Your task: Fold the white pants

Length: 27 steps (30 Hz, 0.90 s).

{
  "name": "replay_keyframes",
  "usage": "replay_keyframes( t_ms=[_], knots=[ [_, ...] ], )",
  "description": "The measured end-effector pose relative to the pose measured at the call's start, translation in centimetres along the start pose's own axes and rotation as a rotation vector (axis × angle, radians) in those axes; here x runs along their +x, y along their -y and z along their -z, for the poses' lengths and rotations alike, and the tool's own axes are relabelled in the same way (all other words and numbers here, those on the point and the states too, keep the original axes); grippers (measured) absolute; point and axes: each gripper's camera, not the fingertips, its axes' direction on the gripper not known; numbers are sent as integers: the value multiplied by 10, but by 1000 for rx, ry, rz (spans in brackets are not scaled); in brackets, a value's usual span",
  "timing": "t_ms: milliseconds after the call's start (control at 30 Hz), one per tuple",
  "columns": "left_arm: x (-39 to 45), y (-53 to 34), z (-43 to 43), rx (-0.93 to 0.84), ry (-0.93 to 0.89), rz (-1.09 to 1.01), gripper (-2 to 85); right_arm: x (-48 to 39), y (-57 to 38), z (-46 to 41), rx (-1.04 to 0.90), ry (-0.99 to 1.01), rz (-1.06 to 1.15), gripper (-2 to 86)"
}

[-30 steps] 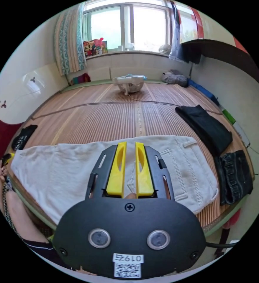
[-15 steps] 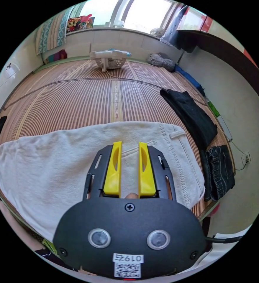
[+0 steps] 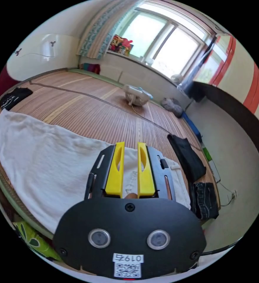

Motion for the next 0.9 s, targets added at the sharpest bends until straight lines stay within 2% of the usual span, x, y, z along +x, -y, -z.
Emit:
replay_keyframes(
  t_ms=[167, 367, 600, 900],
  knots=[
    [-68, -18, 5, -21, -173, 285, 79, -52, 9, 48, 80, 30, 80, 68],
    [-95, -8, 5, 11, -154, 386, 91, -74, 24, 73, 93, 48, 88, 64],
    [-124, -7, -6, 41, -177, 453, 84, -88, 40, 98, 101, 57, 57, 58],
    [-136, -8, -25, 83, -178, 377, 66, -123, 66, 135, 134, 60, 50, 55]
  ],
)
